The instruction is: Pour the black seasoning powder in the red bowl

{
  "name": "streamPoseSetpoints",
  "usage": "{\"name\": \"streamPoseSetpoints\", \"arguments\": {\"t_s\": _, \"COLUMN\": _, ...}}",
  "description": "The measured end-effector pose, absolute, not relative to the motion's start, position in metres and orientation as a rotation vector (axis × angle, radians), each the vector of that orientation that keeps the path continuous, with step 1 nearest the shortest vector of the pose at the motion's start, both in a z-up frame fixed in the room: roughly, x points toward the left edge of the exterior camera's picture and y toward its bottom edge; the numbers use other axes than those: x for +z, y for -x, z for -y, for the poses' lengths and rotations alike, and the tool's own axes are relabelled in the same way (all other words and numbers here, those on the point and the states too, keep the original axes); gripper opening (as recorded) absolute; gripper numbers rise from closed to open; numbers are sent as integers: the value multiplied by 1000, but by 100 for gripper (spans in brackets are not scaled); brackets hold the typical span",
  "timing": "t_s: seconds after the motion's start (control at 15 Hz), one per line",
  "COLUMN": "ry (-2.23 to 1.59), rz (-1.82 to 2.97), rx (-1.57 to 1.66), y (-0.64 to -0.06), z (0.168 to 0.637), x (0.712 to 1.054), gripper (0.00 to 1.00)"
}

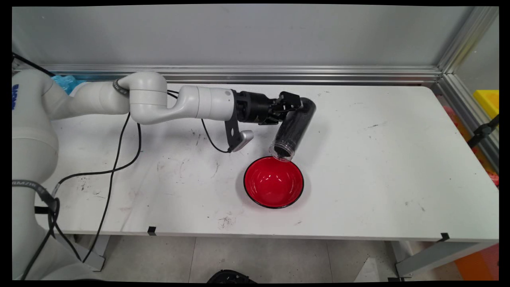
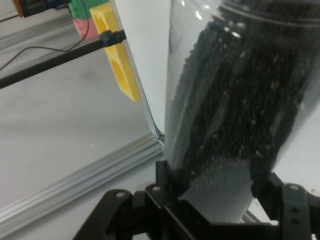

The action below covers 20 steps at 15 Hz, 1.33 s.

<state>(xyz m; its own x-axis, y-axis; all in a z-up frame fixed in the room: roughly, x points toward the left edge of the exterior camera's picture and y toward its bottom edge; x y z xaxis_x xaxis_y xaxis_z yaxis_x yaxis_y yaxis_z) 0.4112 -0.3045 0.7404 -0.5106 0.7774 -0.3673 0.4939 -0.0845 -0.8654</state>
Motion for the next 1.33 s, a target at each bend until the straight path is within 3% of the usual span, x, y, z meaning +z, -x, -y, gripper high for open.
{"name": "streamPoseSetpoints", "arguments": {"t_s": 1.33, "ry": 1480, "rz": 1823, "rx": 1741, "y": -402, "z": 293, "x": 732, "gripper": 0}}
